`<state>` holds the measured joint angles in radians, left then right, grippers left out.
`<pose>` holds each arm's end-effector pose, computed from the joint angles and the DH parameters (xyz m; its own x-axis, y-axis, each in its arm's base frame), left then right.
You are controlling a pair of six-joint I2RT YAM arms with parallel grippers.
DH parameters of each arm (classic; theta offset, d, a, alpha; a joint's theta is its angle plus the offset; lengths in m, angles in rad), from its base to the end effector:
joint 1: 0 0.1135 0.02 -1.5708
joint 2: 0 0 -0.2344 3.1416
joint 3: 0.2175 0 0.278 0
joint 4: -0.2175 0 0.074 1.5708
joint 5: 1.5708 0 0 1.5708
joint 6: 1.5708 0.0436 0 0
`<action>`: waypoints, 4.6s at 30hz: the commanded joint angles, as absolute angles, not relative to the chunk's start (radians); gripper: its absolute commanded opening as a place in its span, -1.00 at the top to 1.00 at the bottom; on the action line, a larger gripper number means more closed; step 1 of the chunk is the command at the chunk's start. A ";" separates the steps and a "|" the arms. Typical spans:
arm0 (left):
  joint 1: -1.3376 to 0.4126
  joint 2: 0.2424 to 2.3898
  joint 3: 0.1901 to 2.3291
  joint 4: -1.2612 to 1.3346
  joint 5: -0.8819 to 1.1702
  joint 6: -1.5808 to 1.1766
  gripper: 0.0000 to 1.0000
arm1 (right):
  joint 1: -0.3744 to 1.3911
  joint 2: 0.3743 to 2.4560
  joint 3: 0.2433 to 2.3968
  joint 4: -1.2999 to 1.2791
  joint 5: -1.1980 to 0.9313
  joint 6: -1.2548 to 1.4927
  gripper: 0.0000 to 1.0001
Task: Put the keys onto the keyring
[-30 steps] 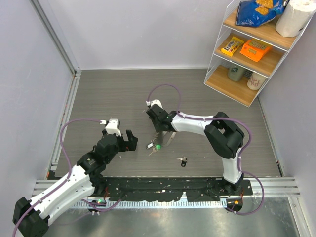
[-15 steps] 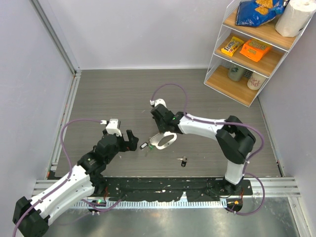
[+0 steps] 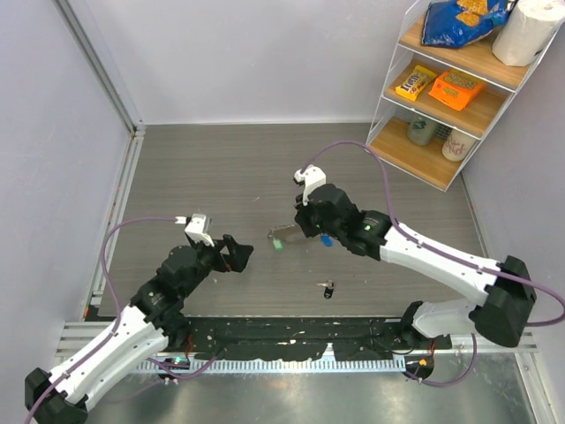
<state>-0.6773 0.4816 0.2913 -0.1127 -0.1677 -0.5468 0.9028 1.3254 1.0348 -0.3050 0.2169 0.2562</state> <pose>0.1618 -0.1208 0.1947 -0.4553 -0.2917 -0.8412 0.3009 0.8388 -0.4537 0.2160 0.2586 0.2552 -0.5025 -0.2373 -0.8314 -0.5468 0.8321 0.0930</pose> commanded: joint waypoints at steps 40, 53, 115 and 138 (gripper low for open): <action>-0.672 0.264 0.325 0.557 0.830 -0.769 -0.98 | 0.939 1.015 1.282 -0.453 -0.744 0.147 0.90; -0.672 0.233 0.333 0.448 0.819 -0.555 -0.70 | 0.939 1.107 1.405 -0.480 -0.592 0.384 0.90; -0.672 0.296 0.354 -0.161 -0.072 -0.486 -0.80 | 0.847 1.517 1.167 -0.377 -0.028 0.382 -0.47; -0.673 0.288 0.350 -0.178 -0.061 -0.495 -0.80 | 0.884 1.720 0.990 -0.046 0.074 0.506 0.45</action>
<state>-0.6773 0.3035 0.3492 -0.2070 -0.0597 -0.4934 0.8822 1.7264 1.0214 -0.1379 0.0154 0.4812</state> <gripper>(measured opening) 0.900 0.294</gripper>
